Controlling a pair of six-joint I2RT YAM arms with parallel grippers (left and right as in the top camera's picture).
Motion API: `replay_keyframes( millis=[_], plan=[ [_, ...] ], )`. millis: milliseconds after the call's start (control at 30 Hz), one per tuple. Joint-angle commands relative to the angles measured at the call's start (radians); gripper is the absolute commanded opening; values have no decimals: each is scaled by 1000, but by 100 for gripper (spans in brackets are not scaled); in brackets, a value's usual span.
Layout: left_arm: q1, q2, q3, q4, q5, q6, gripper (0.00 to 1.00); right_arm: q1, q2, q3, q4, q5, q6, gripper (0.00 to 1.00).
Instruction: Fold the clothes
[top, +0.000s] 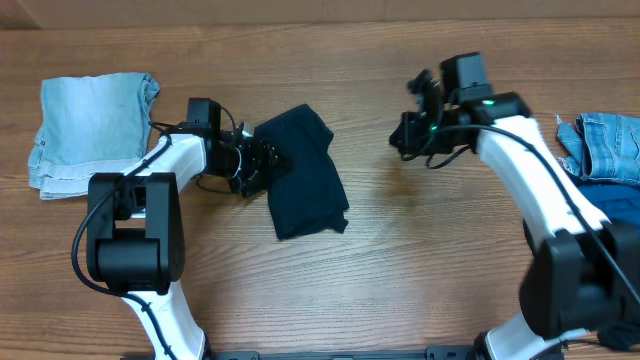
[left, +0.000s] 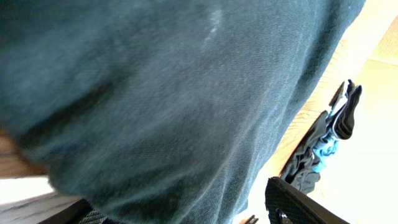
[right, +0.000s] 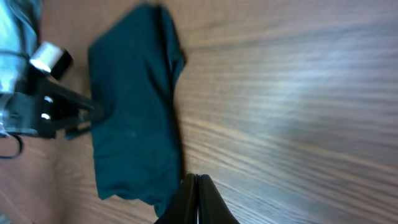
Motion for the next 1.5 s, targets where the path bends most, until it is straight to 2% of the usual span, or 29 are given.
replay_keyframes(
  millis=[0, 167, 233, 400, 467, 500, 633, 733, 867, 967, 1067, 1100, 1133, 1233, 1367, 1467],
  plan=[
    [-34, 86, -54, -1, -222, 8, 73, 54, 100, 5, -2, 30, 81, 4],
    [-33, 86, -54, -13, -227, 8, 73, 151, 252, 5, 76, 16, 247, 4],
    [-33, 86, -54, -73, -286, 9, 73, 200, 307, 5, 121, 14, 302, 4],
    [-24, 86, -54, -191, -443, 11, 72, 236, 330, 5, 201, 18, 305, 4],
    [1, 86, -54, -229, -529, -30, 72, 236, 330, 5, 211, 18, 305, 4],
    [8, 86, -58, -219, -552, -50, 74, 236, 330, 5, 213, 18, 305, 4],
    [-18, 86, -63, -69, -436, -50, 77, 236, 330, 5, 211, 17, 306, 4],
    [-82, 86, -63, 23, -395, -80, 77, 239, 330, 5, 198, -21, 306, 4],
    [-108, 86, -63, 63, -363, -89, 72, 251, 330, 5, 177, -21, 305, 4],
    [-106, 86, -63, 63, -346, -84, 57, 253, 330, 5, 177, -29, 305, 4],
    [-106, 86, -63, 69, -341, -54, 49, 254, 330, 5, 174, -31, 305, 4],
    [-106, 86, -63, 74, -321, -18, 40, 254, 330, 5, 174, -31, 305, 4],
    [-106, 86, -63, 74, -315, 13, 27, 254, 330, 5, 173, -31, 305, 4],
    [-82, 83, -54, 66, -245, 117, 4, 253, 330, 5, 153, -26, 273, 4],
    [-5, -26, 3, -37, -214, 193, 4, 242, 330, 5, 136, -12, 271, 4],
    [5, -146, 16, -52, -219, 207, 4, 241, 322, 7, 136, -12, 270, 4]
  ],
)
